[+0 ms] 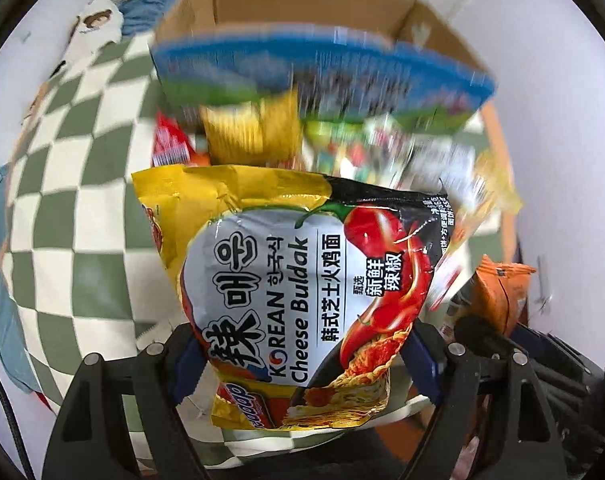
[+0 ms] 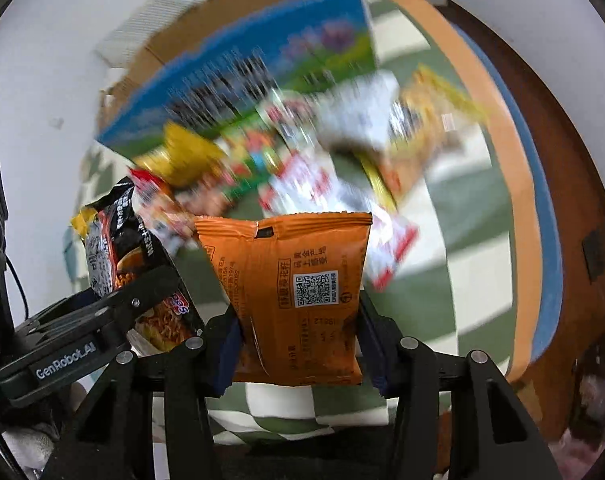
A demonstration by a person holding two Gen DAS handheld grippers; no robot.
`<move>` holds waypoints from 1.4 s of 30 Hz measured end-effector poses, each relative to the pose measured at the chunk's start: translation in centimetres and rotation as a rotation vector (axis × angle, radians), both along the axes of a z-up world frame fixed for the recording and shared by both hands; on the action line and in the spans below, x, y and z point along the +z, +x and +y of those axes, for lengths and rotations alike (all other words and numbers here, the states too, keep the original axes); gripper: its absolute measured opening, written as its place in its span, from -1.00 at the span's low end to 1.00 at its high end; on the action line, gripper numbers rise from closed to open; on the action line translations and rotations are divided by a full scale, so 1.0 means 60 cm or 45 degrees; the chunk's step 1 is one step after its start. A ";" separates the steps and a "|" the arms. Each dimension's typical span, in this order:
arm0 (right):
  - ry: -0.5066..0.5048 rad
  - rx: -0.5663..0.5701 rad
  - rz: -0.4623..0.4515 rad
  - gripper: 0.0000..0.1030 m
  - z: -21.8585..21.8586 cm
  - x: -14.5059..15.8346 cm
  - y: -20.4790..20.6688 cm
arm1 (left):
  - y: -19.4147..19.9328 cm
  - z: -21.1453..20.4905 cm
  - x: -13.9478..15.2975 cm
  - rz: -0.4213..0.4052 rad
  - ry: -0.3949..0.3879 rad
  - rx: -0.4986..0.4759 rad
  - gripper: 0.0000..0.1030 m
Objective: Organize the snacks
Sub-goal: 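Carry both packets into the cardboard box and open both tools to release them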
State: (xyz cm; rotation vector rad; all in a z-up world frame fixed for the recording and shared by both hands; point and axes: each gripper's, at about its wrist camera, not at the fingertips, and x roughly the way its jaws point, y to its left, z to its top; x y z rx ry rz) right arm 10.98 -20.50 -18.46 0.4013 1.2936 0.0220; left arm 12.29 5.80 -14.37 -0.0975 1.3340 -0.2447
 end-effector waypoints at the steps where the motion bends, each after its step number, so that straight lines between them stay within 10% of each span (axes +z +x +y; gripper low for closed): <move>1: 0.009 0.015 -0.016 0.05 -0.011 0.029 0.004 | 0.025 -0.002 0.027 -0.012 -0.024 0.018 0.59; 13: -0.014 0.209 -0.209 0.05 -0.032 0.156 0.360 | 0.350 -0.061 0.151 -0.133 -0.086 0.130 0.59; 20: -0.073 0.341 -0.013 0.05 -0.008 0.061 0.560 | 0.560 -0.072 0.029 0.105 -0.012 0.139 0.59; 32: -0.117 0.474 0.213 0.11 0.023 -0.076 0.657 | 0.660 -0.088 -0.140 0.368 0.001 0.120 0.60; 36: -0.141 0.494 0.247 0.75 0.017 -0.108 0.670 | 0.663 -0.093 -0.143 0.354 0.008 0.105 0.76; 42: -0.169 0.463 0.251 0.85 -0.004 -0.109 0.665 | 0.657 -0.093 -0.115 0.299 0.033 0.101 0.89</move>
